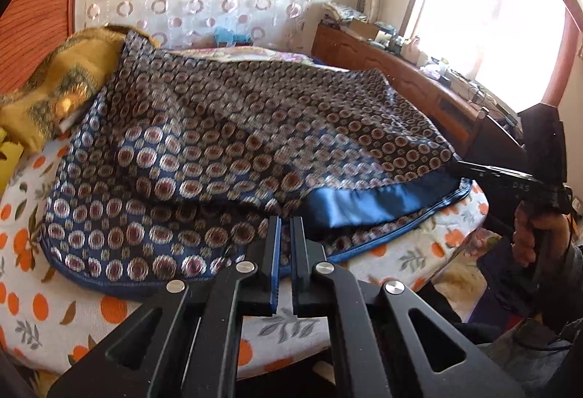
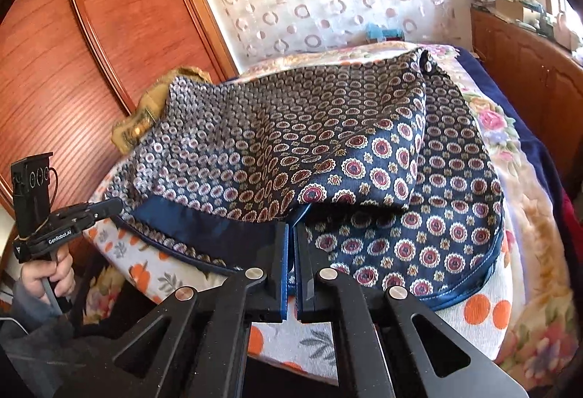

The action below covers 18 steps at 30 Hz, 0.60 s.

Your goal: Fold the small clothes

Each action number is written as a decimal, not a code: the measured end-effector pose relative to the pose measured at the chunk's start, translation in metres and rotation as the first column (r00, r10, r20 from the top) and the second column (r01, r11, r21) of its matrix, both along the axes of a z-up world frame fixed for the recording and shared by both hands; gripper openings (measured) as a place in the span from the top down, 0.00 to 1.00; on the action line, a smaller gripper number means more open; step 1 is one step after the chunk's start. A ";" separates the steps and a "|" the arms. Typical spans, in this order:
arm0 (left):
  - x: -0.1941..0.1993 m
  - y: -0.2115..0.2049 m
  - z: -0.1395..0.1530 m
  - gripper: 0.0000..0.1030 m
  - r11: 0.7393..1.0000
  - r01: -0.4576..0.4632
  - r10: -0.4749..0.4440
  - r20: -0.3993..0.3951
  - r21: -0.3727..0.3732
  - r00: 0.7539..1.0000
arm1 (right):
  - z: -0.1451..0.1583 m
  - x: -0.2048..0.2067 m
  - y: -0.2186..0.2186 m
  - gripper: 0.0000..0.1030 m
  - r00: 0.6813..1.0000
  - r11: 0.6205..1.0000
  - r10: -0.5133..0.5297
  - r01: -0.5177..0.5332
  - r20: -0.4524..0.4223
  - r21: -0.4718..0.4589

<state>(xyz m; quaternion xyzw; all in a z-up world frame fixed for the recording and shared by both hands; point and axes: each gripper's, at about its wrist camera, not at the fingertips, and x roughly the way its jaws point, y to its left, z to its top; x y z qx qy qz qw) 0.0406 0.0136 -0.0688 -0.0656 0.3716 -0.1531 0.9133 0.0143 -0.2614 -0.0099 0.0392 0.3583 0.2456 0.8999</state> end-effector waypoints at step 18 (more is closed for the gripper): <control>0.006 0.023 -0.015 0.29 0.997 -0.074 0.074 -0.018 0.021 0.997 | -0.014 0.061 -0.040 0.58 0.980 0.980 -0.200 0.200 -0.013 -0.026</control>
